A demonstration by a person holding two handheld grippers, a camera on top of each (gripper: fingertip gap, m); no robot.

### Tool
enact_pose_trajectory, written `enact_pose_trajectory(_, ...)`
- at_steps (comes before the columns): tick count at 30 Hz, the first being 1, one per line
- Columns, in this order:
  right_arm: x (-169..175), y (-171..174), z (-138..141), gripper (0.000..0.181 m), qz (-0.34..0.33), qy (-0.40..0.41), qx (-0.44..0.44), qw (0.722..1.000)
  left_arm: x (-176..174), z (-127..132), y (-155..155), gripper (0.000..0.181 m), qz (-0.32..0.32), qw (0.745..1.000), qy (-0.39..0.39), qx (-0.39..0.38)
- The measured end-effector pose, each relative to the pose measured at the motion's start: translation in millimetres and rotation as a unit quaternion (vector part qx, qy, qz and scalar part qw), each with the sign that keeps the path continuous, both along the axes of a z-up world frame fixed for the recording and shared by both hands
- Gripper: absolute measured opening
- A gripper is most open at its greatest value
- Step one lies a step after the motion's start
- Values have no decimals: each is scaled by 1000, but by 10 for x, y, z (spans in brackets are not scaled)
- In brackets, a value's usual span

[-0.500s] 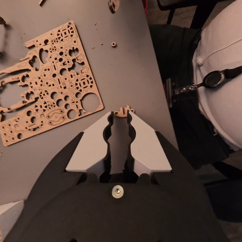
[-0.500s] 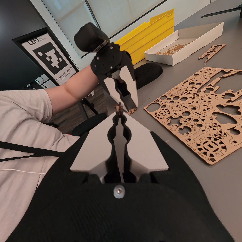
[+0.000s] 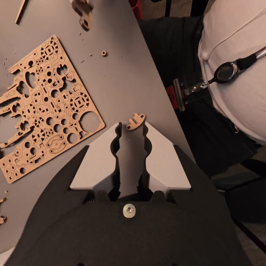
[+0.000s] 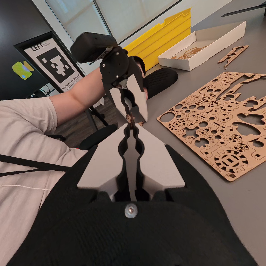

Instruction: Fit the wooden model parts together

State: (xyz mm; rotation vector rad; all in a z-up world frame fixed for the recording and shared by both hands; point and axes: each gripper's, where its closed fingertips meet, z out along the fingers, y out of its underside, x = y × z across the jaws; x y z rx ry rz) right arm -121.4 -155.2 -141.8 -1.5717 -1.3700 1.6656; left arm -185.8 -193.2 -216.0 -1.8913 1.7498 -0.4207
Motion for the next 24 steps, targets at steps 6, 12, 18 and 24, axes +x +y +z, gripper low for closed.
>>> enact_pose_trajectory(6, 19, 23, -21, 0, -1, -1, -6, 1000, 131, -5, -14, 18, 38, 999, -18, 0)
enact_pose_trajectory(12, 29, 19, -10, 0, -2, 0, -4, 1000, 137, 3, 94, 18, 115, 992, -46, 31)
enact_pose_trajectory(18, 0, -9, -30, 1, 2, -5, -3, 1000, 57, 33, 175, 40, 171, 983, -33, 63)
enact_pose_trajectory(24, -19, -14, -66, 1, 4, -9, -4, 1000, 79, -4, 137, 17, 170, 984, -47, 19)
